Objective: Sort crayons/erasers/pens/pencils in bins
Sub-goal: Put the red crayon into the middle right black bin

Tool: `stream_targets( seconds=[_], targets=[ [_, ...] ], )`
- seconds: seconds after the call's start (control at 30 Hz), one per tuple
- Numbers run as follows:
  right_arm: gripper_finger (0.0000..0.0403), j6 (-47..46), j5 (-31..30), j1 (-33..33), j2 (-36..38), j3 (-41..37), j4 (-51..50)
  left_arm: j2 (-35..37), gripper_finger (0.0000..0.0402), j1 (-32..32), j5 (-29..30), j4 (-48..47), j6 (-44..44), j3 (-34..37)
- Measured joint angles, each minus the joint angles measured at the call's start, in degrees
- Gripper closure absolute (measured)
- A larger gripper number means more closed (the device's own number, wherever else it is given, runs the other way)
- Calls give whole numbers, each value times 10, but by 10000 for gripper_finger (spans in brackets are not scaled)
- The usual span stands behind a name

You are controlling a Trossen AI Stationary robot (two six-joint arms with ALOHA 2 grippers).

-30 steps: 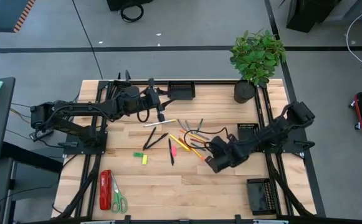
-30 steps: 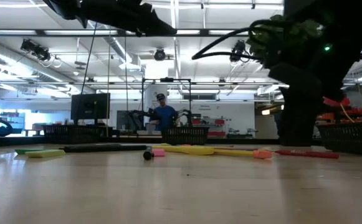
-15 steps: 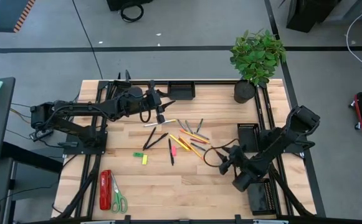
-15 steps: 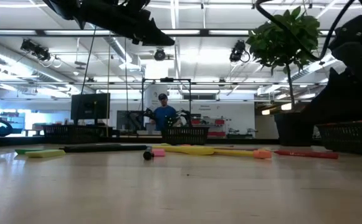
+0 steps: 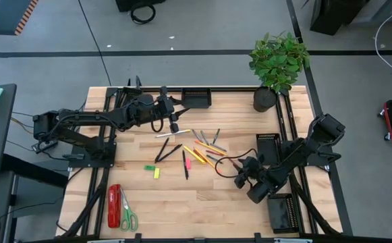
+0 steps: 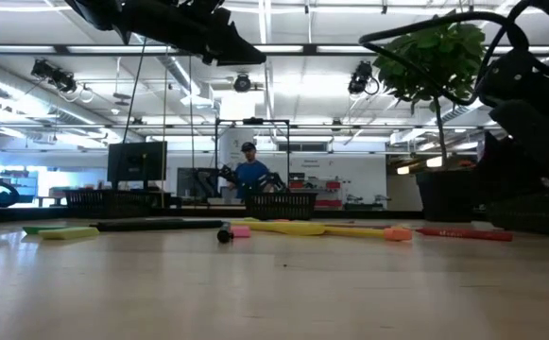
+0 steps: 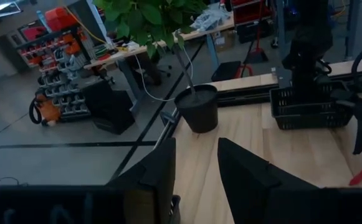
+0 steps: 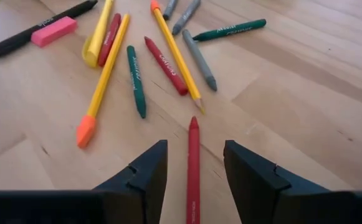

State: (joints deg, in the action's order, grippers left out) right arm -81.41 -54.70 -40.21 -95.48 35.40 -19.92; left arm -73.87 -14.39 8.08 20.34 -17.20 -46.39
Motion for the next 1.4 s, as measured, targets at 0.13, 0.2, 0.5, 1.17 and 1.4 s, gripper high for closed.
stream_targets(
  seconds=[0.13,0.2,0.5,1.17,1.4],
  targets=[
    [240,-6,7,1,-4,-6,4,0,269,0,0,-1,-14,0],
    [240,-17,8,0,-13,-11,20,0,269,0,0,-1,-14,0],
    [241,-24,-10,0,-91,-4,67,0,278,1,0,-13,-12,0],
    [350,-36,-10,0,-97,0,81,0,281,2,0,-18,1,0],
    [370,-25,-5,0,-90,0,76,0,285,2,0,-18,1,0]
  ],
)
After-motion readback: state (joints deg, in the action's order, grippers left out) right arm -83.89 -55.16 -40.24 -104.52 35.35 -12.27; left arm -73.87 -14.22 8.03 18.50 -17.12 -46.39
